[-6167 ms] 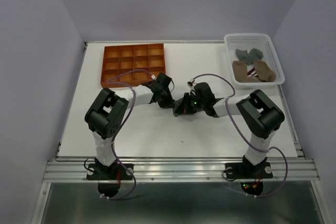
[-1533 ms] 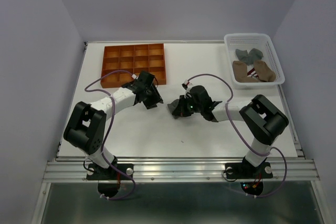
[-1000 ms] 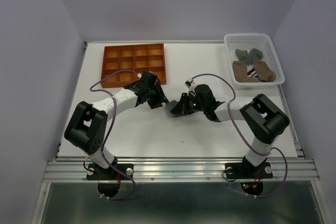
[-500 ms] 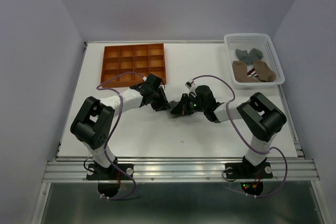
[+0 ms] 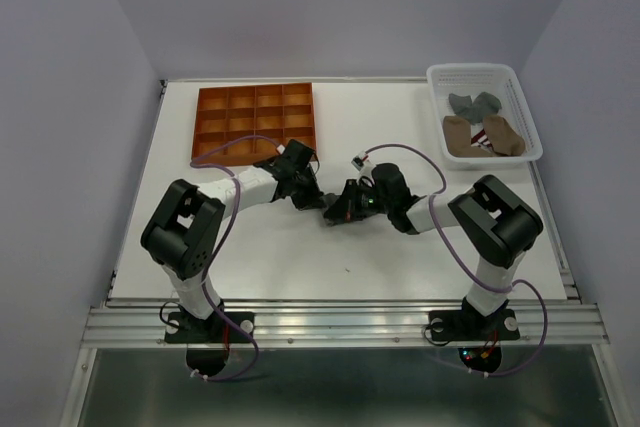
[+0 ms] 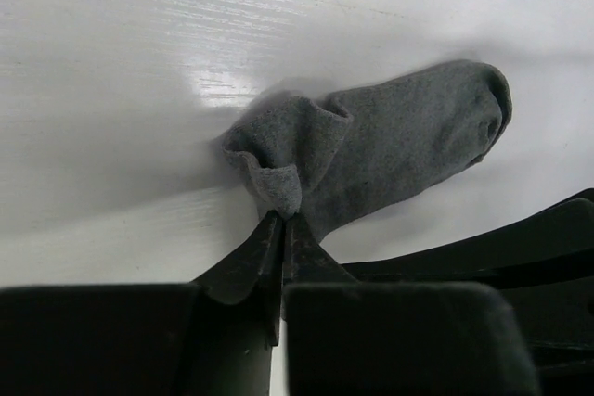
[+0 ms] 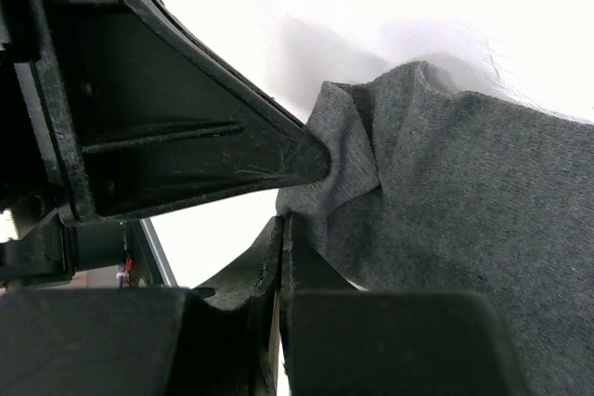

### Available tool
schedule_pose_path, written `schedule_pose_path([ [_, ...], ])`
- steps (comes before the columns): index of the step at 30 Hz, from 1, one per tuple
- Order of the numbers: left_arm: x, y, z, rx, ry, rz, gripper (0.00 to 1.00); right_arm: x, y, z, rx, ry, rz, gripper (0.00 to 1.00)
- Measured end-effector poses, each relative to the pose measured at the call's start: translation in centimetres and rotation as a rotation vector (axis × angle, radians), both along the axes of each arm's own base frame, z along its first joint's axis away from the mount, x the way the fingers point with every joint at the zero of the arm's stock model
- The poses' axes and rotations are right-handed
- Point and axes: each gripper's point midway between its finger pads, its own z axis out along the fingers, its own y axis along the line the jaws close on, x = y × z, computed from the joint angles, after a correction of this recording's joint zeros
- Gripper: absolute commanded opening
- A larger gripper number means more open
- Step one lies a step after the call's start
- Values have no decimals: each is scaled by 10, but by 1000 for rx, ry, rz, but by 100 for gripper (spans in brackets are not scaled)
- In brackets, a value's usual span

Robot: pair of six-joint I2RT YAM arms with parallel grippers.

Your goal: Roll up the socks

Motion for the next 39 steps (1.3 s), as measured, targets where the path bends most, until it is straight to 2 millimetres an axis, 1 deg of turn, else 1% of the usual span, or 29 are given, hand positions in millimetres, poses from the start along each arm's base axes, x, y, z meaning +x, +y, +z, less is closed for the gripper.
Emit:
schedule_pose_path([
  [3, 1, 0, 1, 4, -2, -2, 0, 0, 0, -2, -4, 5, 0, 1],
  [4, 1, 0, 1, 5, -2, -3, 0, 0, 0, -2, -3, 5, 0, 7],
  [5, 1, 0, 2, 6, -3, -4, 0, 0, 0, -2, -3, 4, 0, 15],
  [9, 2, 2, 3, 24, -1, 0, 0, 0, -1, -3, -8, 0, 1, 23],
  [12, 2, 6, 2, 51, 11, 9, 0, 0, -5, -11, -55, -13, 8, 33],
  [14, 2, 7, 0, 69, 22, 14, 0, 0, -10, -15, -91, -25, 8, 37],
  [16, 2, 10, -2, 89, 35, 19, 0, -1, -16, -14, -131, -51, 9, 41],
  [18, 3, 12, -2, 109, 46, 24, 0, 2, -20, -7, -163, -97, 12, 44],
  [21, 4, 14, -3, 136, 59, 31, 0, 6, -20, 1, -194, -160, 16, 45],
  [23, 4, 15, -3, 149, 69, 33, 0, 5, -17, 5, -216, -205, 26, 47],
  [25, 3, 17, -4, 159, 78, 34, 0, 2, -13, 5, -243, -237, 35, 47],
  [30, 0, 19, -9, 182, 103, 34, 0, -9, -5, -4, -331, -311, 61, 47],
  [33, -1, 20, -11, 189, 113, 33, 0, -10, -2, -4, -377, -371, 47, 46],
  [39, -2, 21, -11, 194, 121, 33, 0, -11, 4, 9, -452, -519, 18, 46],
])
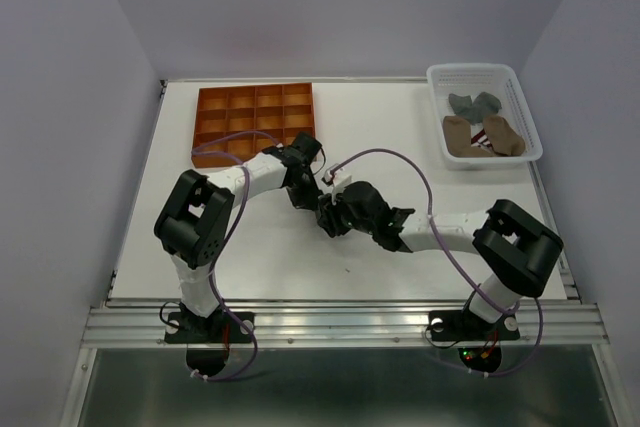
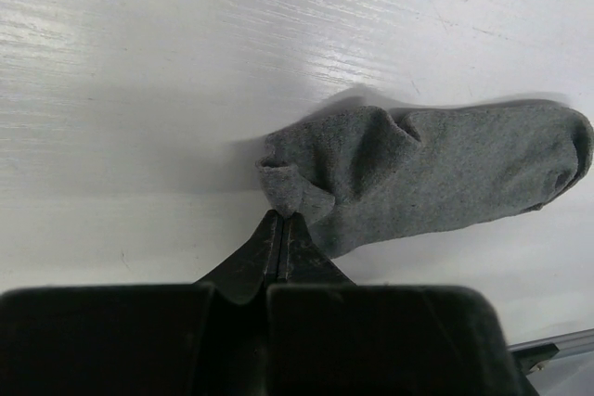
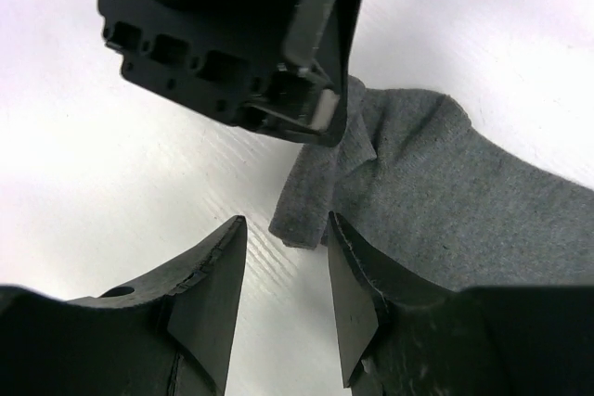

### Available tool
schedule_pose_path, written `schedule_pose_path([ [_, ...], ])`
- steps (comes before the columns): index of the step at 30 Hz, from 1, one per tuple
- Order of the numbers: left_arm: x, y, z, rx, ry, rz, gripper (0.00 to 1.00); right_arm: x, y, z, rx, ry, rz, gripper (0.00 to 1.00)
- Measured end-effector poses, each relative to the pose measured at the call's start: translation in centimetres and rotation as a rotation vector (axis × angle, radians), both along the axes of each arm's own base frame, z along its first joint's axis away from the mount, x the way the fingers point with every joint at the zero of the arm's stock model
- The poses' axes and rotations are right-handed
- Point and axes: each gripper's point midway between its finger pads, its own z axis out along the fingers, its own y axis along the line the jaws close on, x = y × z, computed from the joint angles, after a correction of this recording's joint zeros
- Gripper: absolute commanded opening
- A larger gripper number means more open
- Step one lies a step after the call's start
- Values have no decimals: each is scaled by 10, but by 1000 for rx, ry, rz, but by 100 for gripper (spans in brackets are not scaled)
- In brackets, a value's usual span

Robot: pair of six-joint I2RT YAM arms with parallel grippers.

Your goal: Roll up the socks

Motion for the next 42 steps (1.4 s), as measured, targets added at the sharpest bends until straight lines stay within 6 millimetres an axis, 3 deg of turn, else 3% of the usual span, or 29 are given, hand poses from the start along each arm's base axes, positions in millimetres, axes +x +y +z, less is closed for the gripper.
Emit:
schedule_pose_path([
  [18, 1, -1, 2, -3, -2, 0, 0, -1, 16, 3, -162, -200, 18, 45],
  [33, 1, -2, 2, -7, 1, -2, 0, 2, 11, -18, -267, -224, 6, 43],
  [42, 0, -3, 2, -11, 3, -5, 0, 6, 8, -25, -299, -232, -12, 24],
])
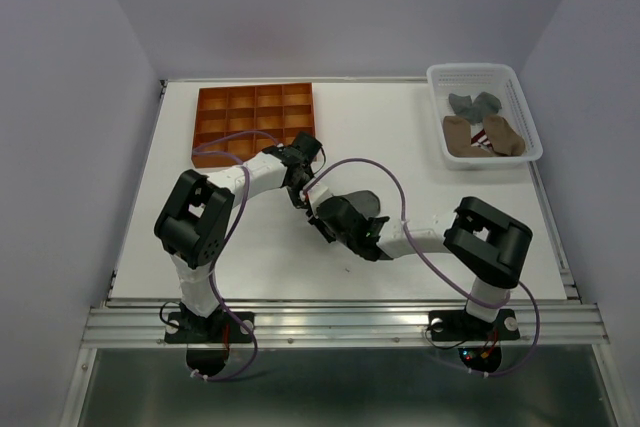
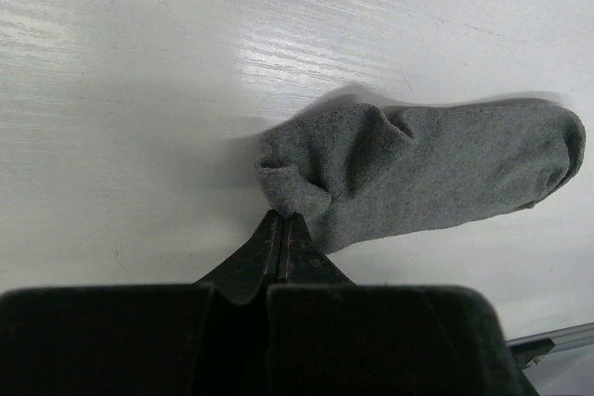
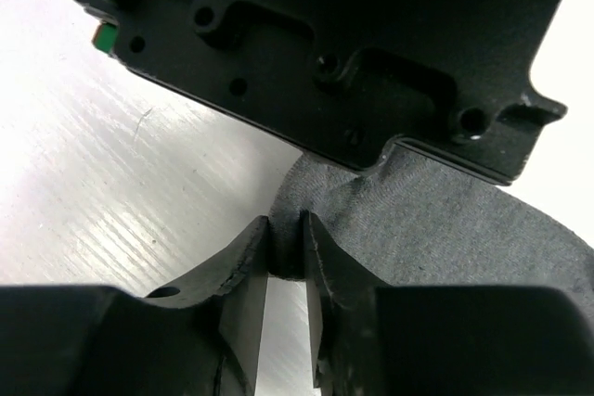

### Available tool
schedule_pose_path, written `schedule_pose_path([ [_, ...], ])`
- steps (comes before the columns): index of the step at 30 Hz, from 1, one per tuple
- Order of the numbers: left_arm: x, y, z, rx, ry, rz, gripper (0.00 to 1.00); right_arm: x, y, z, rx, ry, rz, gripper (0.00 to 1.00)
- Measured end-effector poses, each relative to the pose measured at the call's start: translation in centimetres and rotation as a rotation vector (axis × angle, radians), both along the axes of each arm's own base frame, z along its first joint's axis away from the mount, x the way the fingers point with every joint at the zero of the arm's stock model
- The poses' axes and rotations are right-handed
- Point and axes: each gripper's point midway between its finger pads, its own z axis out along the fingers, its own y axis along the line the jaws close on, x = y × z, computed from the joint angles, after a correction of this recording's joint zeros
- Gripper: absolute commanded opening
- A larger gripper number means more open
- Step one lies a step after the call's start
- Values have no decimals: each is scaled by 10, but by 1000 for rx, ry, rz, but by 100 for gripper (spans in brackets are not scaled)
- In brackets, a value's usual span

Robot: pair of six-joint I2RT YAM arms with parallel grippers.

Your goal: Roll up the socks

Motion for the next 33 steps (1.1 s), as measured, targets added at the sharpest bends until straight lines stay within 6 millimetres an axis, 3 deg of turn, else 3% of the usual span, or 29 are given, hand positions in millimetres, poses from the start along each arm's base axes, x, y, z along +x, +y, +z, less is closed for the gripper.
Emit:
schedule_pose_path([
  [4, 0, 0, 0, 0, -1, 1, 0, 2, -2, -1, -3, -2, -19, 6],
  [9, 1, 0, 0, 1, -4, 2, 32, 1, -2, -1, 30, 19, -57, 4],
  [11, 1, 1, 0, 4, -7, 4, 34, 1, -1, -1, 45, 29, -68, 4],
  [15, 4, 3, 6, 5, -25, 12, 46, -3, 3, -3, 88, 70, -79, 4],
  [23, 16, 9, 30, -30, -90, 40, 47, 1, 3, -5, 185, 174, -107, 3],
  [33, 24, 21, 26, -28, -97, 55, 47, 6, -18, -10, 414, 376, -179, 1],
])
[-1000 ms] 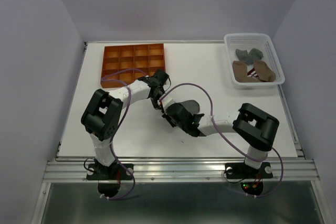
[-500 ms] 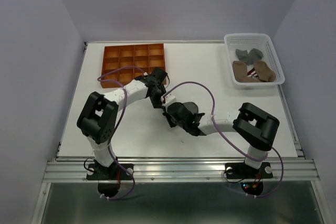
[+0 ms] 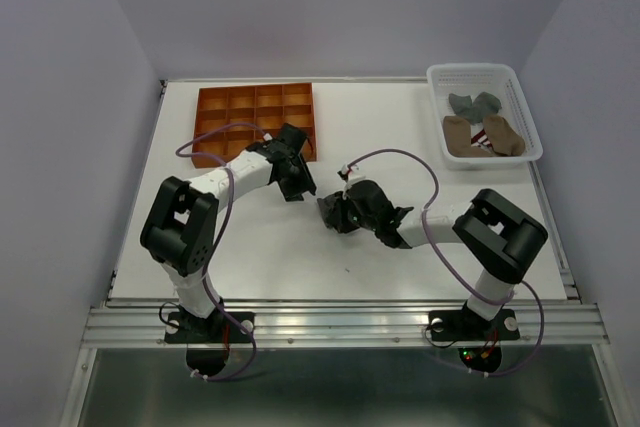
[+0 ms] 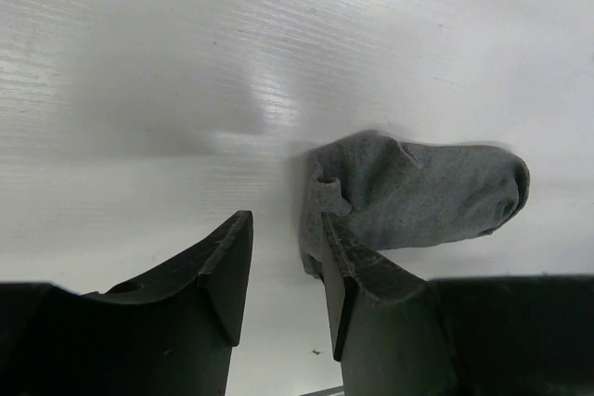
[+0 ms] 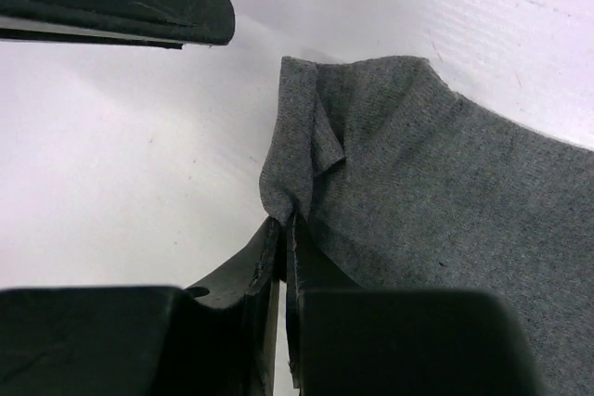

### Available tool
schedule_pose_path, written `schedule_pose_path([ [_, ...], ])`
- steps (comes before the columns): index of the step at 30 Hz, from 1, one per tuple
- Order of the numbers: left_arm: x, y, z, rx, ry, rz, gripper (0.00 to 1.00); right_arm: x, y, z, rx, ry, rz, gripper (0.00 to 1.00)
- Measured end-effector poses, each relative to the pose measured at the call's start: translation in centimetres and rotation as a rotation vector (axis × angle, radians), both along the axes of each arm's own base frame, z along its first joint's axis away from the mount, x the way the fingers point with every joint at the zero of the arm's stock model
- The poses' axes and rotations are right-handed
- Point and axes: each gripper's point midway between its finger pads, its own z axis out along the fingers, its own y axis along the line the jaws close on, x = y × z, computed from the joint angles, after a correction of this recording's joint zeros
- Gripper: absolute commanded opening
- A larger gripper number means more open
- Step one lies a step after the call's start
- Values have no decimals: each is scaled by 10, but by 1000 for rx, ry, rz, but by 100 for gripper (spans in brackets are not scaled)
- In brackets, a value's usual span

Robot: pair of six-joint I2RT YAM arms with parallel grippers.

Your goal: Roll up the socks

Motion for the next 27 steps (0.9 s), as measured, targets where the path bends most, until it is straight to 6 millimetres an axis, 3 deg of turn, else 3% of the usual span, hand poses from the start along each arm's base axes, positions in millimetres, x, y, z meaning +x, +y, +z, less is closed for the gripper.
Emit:
schedule_pose_path([
  [12, -4, -11, -6, -73, -30, -54, 47, 3, -9, 7, 197, 128, -27, 1],
  [21, -4, -35, 2, -141, -75, -126, 47, 8, -10, 15, 262, 153, -26, 1],
  [27, -5, -41, -3, -150, -69, -144, 47, 8, -9, 15, 272, 160, -18, 1],
])
